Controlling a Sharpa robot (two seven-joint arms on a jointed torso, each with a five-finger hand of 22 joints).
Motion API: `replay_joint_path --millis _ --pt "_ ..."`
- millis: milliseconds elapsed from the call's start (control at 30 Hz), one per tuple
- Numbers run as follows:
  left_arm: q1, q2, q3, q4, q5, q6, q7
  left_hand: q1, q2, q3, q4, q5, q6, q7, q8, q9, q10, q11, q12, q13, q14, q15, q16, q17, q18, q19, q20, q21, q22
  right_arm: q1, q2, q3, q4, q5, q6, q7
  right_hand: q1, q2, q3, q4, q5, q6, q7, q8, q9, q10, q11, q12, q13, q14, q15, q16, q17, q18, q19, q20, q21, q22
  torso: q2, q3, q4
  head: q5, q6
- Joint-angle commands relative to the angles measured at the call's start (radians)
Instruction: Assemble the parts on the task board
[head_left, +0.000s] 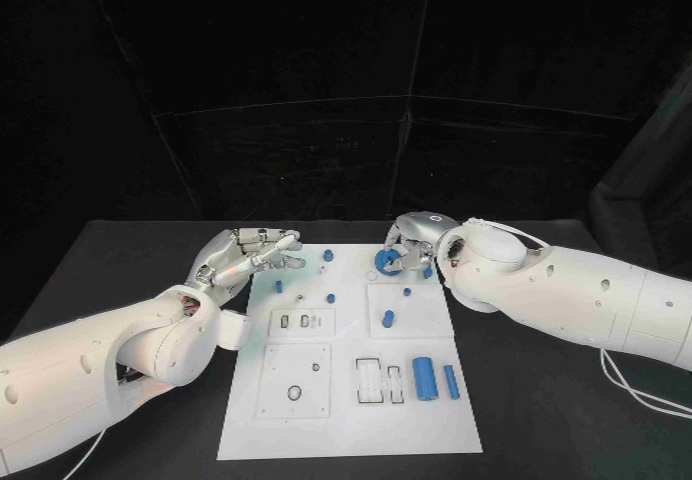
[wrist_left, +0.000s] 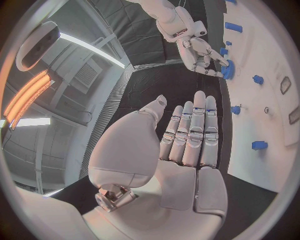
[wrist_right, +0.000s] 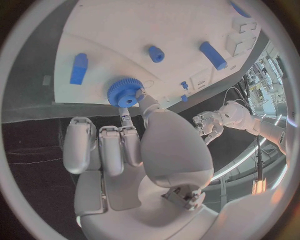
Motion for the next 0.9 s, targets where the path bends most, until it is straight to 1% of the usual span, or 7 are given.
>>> replay_joint_path --millis 33,200,367,467,500,600,900 --pt "0.001 -0.001 0.000 0.003 -0.006 0.014 0.002 0.001 0.008 0.001 -0.003 -0.002 -0.001 0.008 -0.004 -0.001 -0.001 0.007 -0.006 -0.001 -0.007 -0.002 -0.004 0.002 0.006 -0.003 0.007 -0.004 -0.001 0.002 0.002 0.001 0.023 -0.017 -0.104 0.020 -0.013 0.002 0.007 0.000 0.006 0.016 -0.007 0.004 0.003 0.044 -0.008 0.005 0.167 0.073 -0.010 0.006 0.091 -0.010 0.009 -0.001 0.005 0.005 -0.001 -0.0018 0.0009 0.003 0.001" --pt "0.001 -0.002 0.000 0.004 -0.006 0.012 0.003 0.001 0.008 0.001 -0.003 -0.002 -0.001 0.008 -0.004 -0.001 -0.001 0.007 -0.006 -0.001 -0.007 -0.002 -0.004 0.002 0.006 -0.003 0.007 -0.004 -0.001 0.003 0.029 0.002 0.044 -0.035 -0.136 0.016 -0.019 -0.002 0.008 0.001 0.007 0.016 -0.007 0.002 0.002 0.044 -0.009 0.005 0.166 0.073 -0.011 0.006 0.090 -0.011 0.011 -0.003 0.007 0.011 0.001 -0.0014 0.0034 0.007 0.003" --pt "0.001 -0.005 0.000 0.004 -0.006 0.009 0.005 0.001 0.008 0.001 -0.003 -0.002 -0.001 0.008 -0.004 -0.001 -0.001 0.007 -0.006 -0.001 -0.007 -0.002 -0.004 0.002 0.006 -0.003 0.007 -0.004 -0.001 0.003 0.086 0.002 0.030 -0.046 -0.136 0.013 -0.023 -0.004 0.011 0.002 0.007 0.014 -0.007 -0.001 0.001 0.044 -0.009 0.003 0.165 0.072 -0.011 0.005 0.089 -0.011 0.011 -0.003 0.007 0.010 0.001 -0.0020 0.0048 0.012 0.001" --pt "0.002 -0.006 0.000 0.002 -0.002 0.008 0.008 -0.003 0.008 0.001 -0.003 -0.002 -0.002 0.008 -0.005 -0.001 -0.002 0.008 -0.007 -0.001 -0.009 -0.001 -0.007 0.002 0.006 -0.004 0.007 -0.006 -0.002 0.003 0.117 0.002 0.013 -0.049 -0.132 0.017 -0.025 -0.004 0.012 0.002 0.007 0.013 -0.006 -0.002 0.001 0.044 -0.009 0.004 0.166 0.072 -0.011 0.005 0.089 -0.011 0.011 -0.003 0.008 0.011 0.001 -0.0030 0.0057 0.013 0.000" --pt "0.002 -0.006 0.000 0.000 0.002 0.007 0.009 -0.007 0.008 0.000 -0.001 -0.002 -0.001 0.008 -0.006 -0.001 -0.001 0.008 -0.008 -0.001 -0.010 -0.001 -0.009 0.003 0.006 -0.005 0.008 -0.007 -0.003 0.003 0.130 0.002 0.005 -0.049 -0.130 0.019 -0.026 -0.004 0.013 0.003 0.008 0.012 -0.006 -0.003 0.000 0.045 -0.009 0.005 0.167 0.072 -0.011 0.005 0.087 -0.011 0.011 -0.004 0.007 0.011 0.001 -0.0014 0.0026 0.018 0.000" --pt "0.002 -0.006 0.000 -0.004 0.008 0.003 0.013 -0.011 0.007 -0.001 0.000 -0.002 -0.001 0.009 -0.007 -0.001 -0.001 0.009 -0.009 0.000 -0.010 0.000 -0.010 0.004 0.006 -0.005 0.008 -0.008 -0.004 0.003 0.169 0.002 -0.021 -0.050 -0.124 0.026 -0.027 -0.003 0.014 0.003 0.008 0.012 -0.006 -0.003 0.000 0.044 -0.009 0.004 0.166 0.072 -0.011 0.004 0.087 -0.011 0.012 -0.004 0.008 0.012 0.002 0.0001 0.0027 0.021 -0.002" --pt "0.003 -0.005 0.000 -0.007 0.013 0.000 0.016 -0.020 0.008 -0.004 0.003 -0.002 0.000 0.009 -0.008 0.000 0.001 0.009 -0.010 0.000 -0.010 0.000 -0.013 0.006 0.006 -0.006 0.009 -0.010 -0.006 0.001 0.250 0.001 -0.089 -0.051 -0.093 0.036 -0.030 -0.004 0.019 0.002 0.010 0.006 -0.005 -0.009 -0.002 0.042 -0.008 0.001 0.164 0.071 -0.011 0.003 0.084 -0.011 0.012 -0.004 0.008 0.013 0.000 -0.0011 0.0009 0.025 -0.004"
